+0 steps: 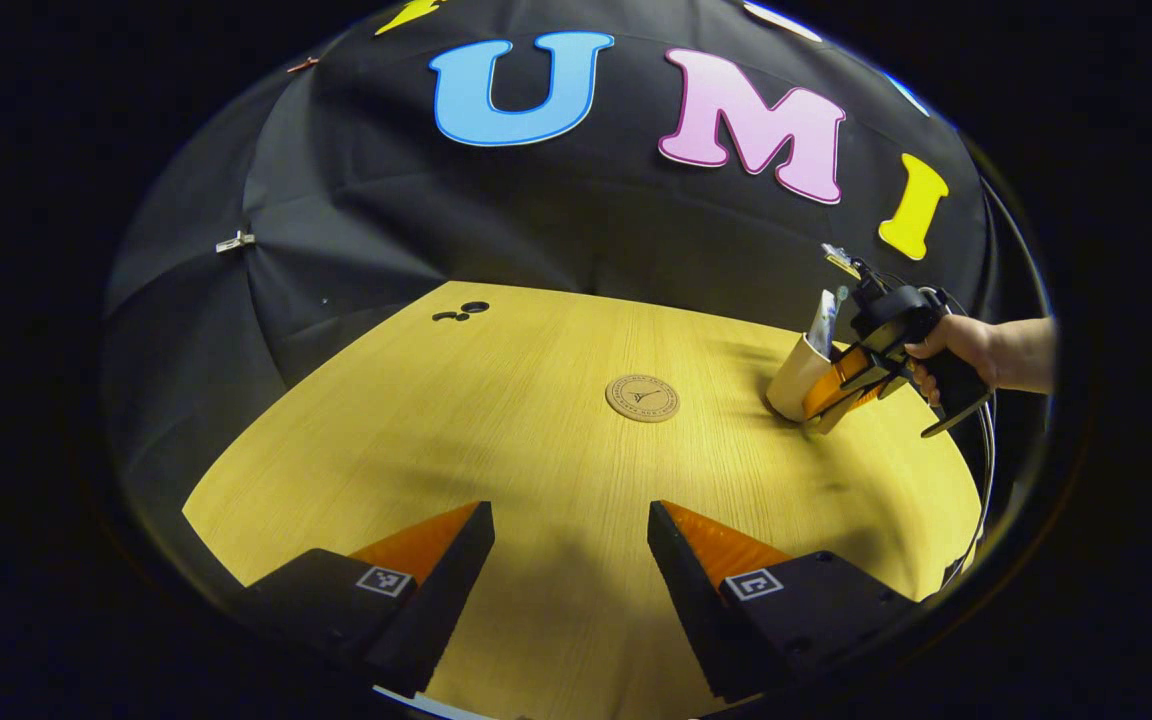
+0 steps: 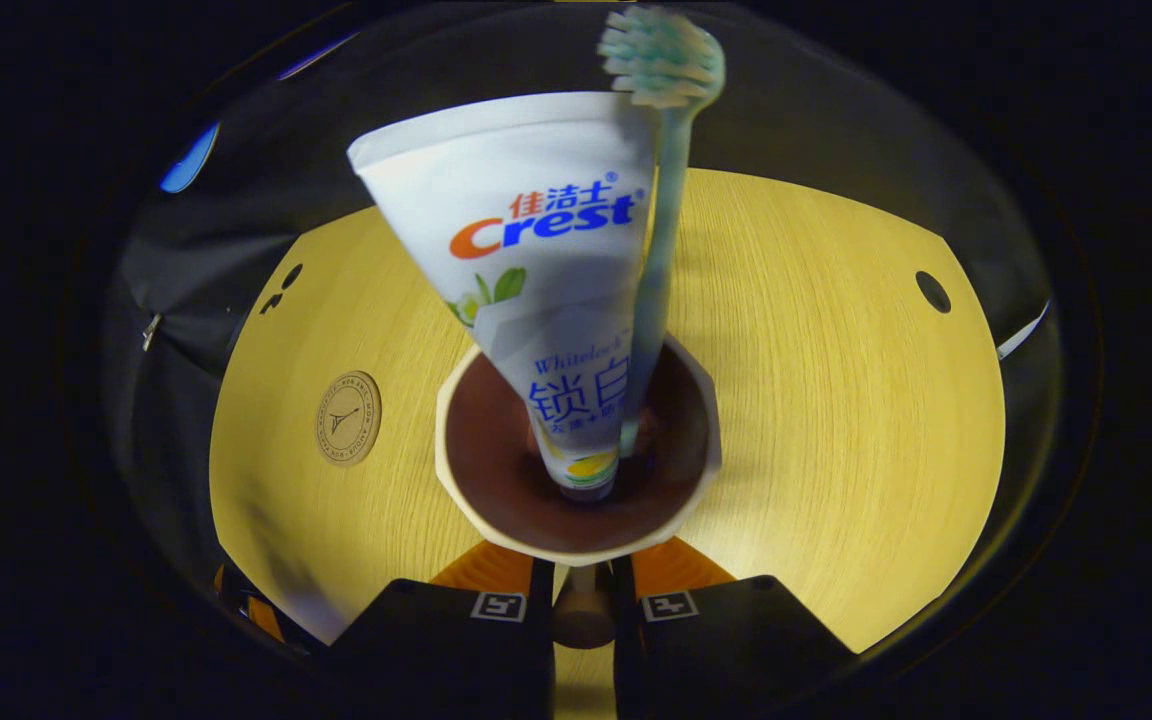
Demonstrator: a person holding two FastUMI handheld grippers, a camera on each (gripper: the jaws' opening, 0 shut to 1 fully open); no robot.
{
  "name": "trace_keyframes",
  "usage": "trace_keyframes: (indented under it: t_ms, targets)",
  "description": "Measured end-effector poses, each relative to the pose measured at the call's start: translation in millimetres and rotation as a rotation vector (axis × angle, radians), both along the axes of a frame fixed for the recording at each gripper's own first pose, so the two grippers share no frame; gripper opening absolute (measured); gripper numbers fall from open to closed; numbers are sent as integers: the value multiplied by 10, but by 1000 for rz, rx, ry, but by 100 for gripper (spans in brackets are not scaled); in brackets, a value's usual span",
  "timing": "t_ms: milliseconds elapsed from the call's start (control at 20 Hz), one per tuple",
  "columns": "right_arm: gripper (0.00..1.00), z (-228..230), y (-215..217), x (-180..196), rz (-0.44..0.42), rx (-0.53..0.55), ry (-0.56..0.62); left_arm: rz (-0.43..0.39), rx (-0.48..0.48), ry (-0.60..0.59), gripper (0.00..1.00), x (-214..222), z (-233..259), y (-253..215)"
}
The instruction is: Put the toothbrush and toothpaste on the desktop into the cup, then pick up the cup and place it on the coaster on the desktop.
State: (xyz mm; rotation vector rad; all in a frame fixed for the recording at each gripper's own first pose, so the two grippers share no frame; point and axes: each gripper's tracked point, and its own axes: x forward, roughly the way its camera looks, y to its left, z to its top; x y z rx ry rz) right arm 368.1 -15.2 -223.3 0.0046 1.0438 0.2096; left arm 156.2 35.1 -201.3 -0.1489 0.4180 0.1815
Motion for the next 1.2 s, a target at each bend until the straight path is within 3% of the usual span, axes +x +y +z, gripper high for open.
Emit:
trace_keyframes:
  t_ms: [500, 1200]
  targets:
    - [26, 261, 500, 44, 34, 29, -30, 8, -19, -9, 98, -87, 16, 112]
    - [27, 138, 1716, -30, 245, -20, -15, 143, -82, 17, 98, -743, -162, 609]
